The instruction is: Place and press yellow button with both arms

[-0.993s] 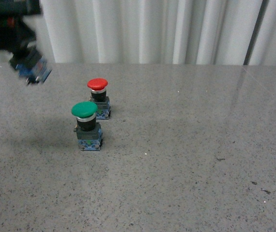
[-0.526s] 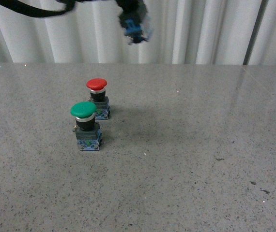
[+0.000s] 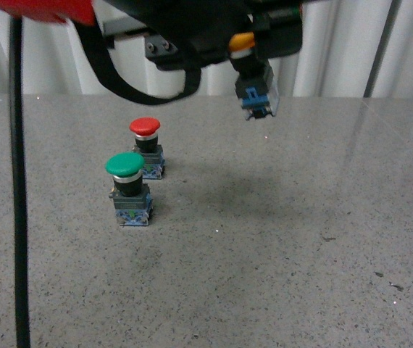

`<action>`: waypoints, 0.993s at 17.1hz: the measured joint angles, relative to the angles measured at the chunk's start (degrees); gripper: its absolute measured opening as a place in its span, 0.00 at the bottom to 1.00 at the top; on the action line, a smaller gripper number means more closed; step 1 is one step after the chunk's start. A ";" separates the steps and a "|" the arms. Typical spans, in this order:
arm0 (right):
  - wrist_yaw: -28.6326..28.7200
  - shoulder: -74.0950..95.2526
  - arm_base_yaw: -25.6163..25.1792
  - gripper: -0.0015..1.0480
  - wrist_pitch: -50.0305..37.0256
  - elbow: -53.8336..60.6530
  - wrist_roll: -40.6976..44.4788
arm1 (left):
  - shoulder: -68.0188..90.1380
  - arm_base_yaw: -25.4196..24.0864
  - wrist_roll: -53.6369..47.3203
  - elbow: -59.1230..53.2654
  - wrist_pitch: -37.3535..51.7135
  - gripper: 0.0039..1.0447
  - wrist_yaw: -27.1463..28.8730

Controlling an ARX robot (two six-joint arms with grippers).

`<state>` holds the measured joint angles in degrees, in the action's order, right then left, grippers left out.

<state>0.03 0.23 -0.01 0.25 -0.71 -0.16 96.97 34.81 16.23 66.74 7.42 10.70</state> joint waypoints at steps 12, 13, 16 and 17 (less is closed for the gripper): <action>-0.02 0.00 0.00 0.94 -0.02 -0.02 0.00 | 8.87 2.25 7.48 -4.09 3.32 0.32 1.20; -0.02 0.00 0.00 0.94 -0.02 0.00 0.02 | 8.87 2.27 7.08 -4.11 3.58 0.32 1.84; 0.00 0.00 0.00 0.94 -0.02 -0.02 0.00 | 8.87 2.51 6.21 -4.11 3.45 0.32 1.92; 0.00 0.00 0.00 0.94 0.00 -0.02 0.02 | 8.87 2.62 6.03 -4.11 3.19 0.32 1.88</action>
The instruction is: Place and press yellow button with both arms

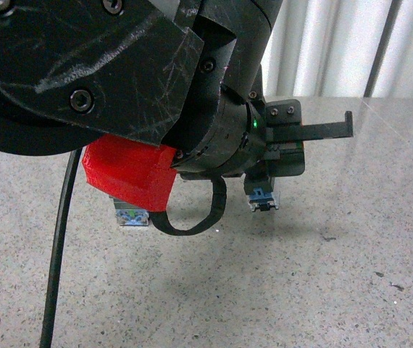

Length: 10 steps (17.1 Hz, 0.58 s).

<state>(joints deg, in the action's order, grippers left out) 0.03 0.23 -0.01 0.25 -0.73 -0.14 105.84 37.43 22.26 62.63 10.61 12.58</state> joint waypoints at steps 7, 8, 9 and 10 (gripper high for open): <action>0.00 0.00 0.00 0.94 -0.02 0.02 -0.02 | 0.00 0.35 -1.55 0.00 -1.46 0.48 0.09; 0.00 0.00 0.00 0.94 0.00 0.00 -0.02 | 0.00 0.35 -1.73 0.00 -1.51 0.60 0.07; -0.13 0.00 0.00 0.94 -0.02 0.00 0.00 | 2.64 1.16 -1.73 2.40 1.66 0.86 2.08; -0.09 0.02 -0.04 0.94 0.04 0.00 -0.02 | 5.64 1.49 -2.21 5.05 2.64 0.94 1.99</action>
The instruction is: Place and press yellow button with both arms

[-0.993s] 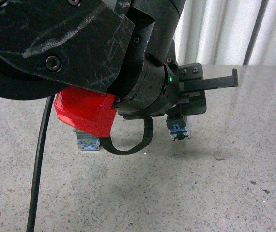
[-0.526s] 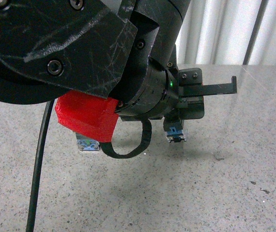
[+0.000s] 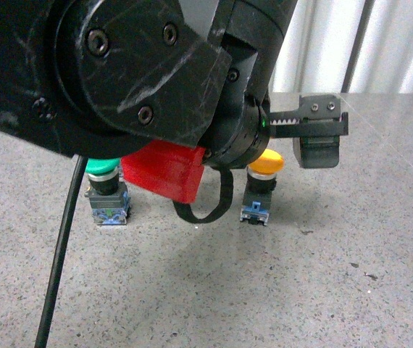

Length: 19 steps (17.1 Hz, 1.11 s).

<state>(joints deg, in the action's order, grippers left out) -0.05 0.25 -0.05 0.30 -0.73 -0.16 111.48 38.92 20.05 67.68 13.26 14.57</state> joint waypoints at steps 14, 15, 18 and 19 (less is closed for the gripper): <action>0.09 -0.02 0.04 0.94 -0.13 0.00 0.00 | -3.04 -0.61 -20.11 -14.03 41.77 0.78 22.12; -0.09 0.00 0.04 0.94 0.11 0.00 0.00 | -7.76 -2.27 -20.11 -22.27 45.18 0.68 21.33; 0.07 -0.02 0.04 0.94 -0.04 0.00 0.02 | -29.68 -14.49 -20.09 -48.57 48.28 0.15 10.19; 0.07 -0.02 0.04 0.94 -0.04 0.02 0.00 | -32.28 -15.98 -20.11 -51.15 47.80 0.06 8.20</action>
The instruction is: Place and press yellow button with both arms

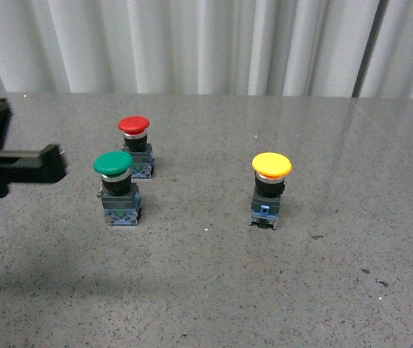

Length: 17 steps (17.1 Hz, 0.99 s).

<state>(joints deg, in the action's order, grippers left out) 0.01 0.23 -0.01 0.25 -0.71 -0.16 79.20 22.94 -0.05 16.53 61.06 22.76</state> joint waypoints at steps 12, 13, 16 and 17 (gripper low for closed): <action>0.00 0.00 0.00 0.94 0.00 -0.02 0.00 | -27.17 -14.49 0.02 -14.27 -12.66 0.01 -14.08; 0.00 0.00 0.00 0.94 0.00 0.00 0.00 | -29.73 -15.26 0.02 -14.56 -14.47 0.01 -14.80; 0.00 0.00 0.00 0.94 0.00 0.00 0.00 | -37.68 -17.29 0.02 -15.67 -21.22 0.01 -16.96; 0.00 0.00 0.00 0.94 0.00 -0.02 0.02 | -40.85 -20.52 0.00 -15.72 -24.37 0.01 -21.11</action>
<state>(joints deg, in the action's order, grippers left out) 0.01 0.23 -0.01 0.25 -0.73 -0.14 38.35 2.42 -0.05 0.82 36.69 1.65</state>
